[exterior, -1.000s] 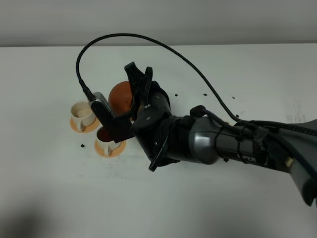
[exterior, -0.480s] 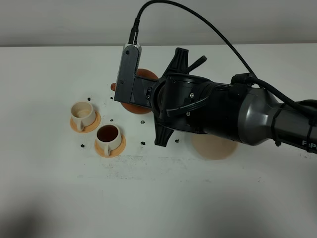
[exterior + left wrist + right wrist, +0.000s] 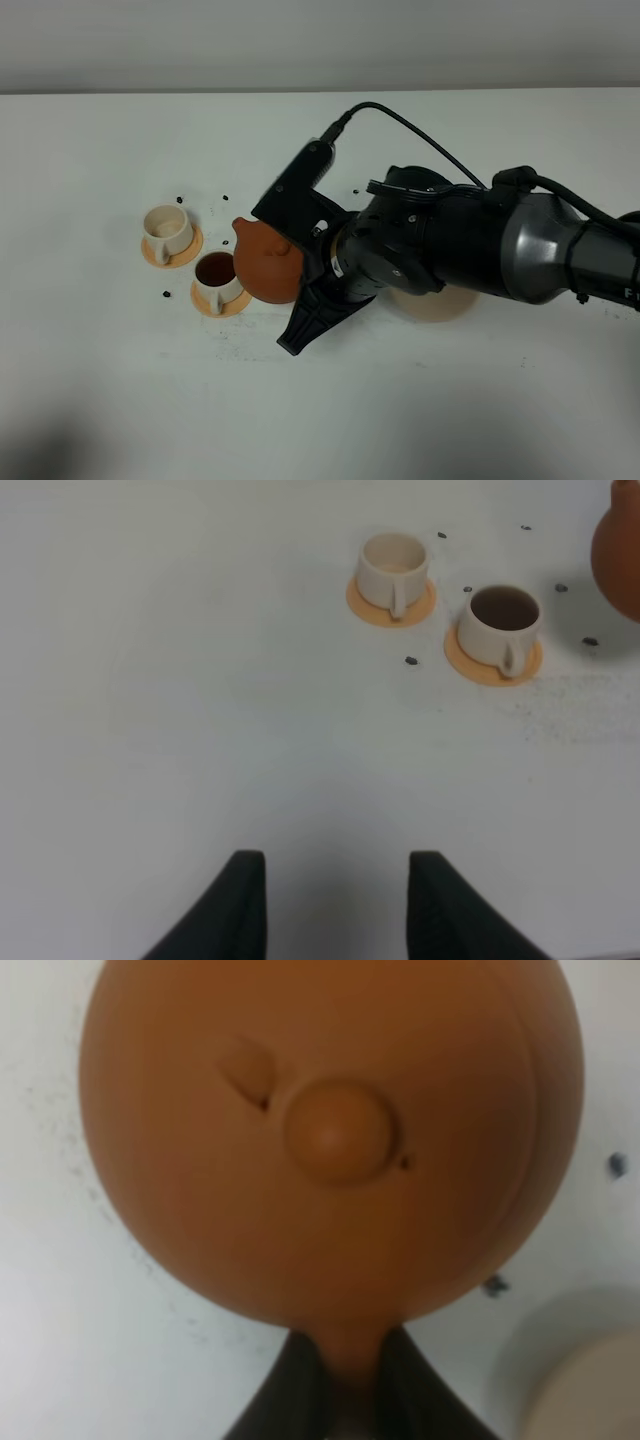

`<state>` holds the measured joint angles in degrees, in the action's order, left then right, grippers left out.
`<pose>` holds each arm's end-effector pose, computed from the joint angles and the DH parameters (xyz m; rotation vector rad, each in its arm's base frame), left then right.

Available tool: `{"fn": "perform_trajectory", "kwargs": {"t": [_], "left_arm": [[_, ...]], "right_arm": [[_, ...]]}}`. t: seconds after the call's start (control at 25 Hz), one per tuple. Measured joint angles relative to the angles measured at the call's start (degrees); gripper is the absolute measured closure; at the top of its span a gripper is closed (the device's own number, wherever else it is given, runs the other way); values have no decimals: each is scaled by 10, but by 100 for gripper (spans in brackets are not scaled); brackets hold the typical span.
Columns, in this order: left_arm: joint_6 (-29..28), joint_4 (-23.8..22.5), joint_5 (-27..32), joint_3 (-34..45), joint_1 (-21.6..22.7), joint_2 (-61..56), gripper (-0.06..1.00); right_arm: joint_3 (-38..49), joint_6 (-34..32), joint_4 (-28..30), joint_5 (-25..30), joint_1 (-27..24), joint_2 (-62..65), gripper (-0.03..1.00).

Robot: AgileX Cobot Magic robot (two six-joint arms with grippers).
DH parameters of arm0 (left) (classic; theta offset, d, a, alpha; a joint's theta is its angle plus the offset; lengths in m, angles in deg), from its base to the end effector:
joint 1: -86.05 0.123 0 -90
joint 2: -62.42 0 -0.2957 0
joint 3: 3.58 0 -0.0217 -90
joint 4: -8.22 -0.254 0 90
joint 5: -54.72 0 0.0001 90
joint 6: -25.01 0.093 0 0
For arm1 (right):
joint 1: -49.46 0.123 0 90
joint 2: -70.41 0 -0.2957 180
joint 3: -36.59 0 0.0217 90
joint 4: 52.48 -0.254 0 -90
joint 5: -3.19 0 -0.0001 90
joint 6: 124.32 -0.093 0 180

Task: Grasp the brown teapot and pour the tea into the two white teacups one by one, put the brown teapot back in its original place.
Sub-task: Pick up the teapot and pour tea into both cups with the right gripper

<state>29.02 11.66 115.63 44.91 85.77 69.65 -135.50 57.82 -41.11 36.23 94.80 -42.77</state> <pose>-0.0127 -0.0048 0.2796 0.0794 2.0327 -0.0308 0.2785 0.2676 0.1994 -1.2454 2.3620 0.0433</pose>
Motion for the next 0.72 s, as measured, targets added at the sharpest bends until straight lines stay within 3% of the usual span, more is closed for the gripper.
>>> {"fn": "perform_trajectory", "kwargs": {"t": [0.16, 0.32, 0.72], "left_arm": [[0, 0, 0, 0, 0, 0, 58], [0, 0, 0, 0, 0, 0, 58], [-1, 0, 0, 0, 0, 0, 58]], "right_arm": [[49, -1, -45, -68, -23, 0, 85], [73, 1, -75, -102, -31, -7, 85], [77, 24, -105, -114, -32, -58, 85]]}}
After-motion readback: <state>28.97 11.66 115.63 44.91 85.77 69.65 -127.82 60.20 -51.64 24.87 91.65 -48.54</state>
